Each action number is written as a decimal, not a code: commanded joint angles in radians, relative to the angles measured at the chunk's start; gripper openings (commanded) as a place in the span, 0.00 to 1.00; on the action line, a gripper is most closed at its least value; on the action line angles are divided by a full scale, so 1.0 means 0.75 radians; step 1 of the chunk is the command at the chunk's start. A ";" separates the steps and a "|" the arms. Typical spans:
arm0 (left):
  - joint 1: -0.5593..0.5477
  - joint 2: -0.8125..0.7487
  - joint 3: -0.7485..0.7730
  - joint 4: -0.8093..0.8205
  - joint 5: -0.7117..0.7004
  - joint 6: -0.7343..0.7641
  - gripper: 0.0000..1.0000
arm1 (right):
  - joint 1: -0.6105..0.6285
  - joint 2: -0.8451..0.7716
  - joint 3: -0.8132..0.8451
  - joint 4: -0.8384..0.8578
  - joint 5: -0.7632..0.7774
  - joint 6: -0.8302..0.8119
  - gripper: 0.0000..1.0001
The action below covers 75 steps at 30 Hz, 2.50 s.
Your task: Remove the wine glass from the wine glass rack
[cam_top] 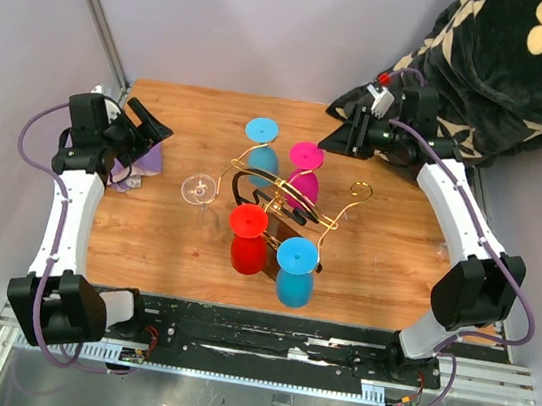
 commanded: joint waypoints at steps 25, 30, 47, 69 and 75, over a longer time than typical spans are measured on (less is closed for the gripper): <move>-0.006 -0.046 0.005 -0.023 0.045 -0.003 0.87 | 0.102 -0.061 -0.005 -0.016 0.049 -0.015 0.27; -0.006 -0.047 -0.001 -0.017 0.045 -0.007 0.87 | 0.103 -0.078 -0.001 -0.022 0.071 -0.024 0.28; -0.006 -0.044 -0.013 -0.003 0.055 -0.014 0.87 | 0.106 -0.092 0.034 -0.055 0.085 -0.044 0.28; -0.005 -0.038 -0.004 0.035 0.137 -0.009 0.87 | 0.166 0.027 0.106 -0.203 0.072 -0.087 0.01; -0.010 -0.006 0.000 0.150 0.245 -0.027 0.86 | 0.138 -0.012 0.123 -0.151 0.059 -0.018 0.01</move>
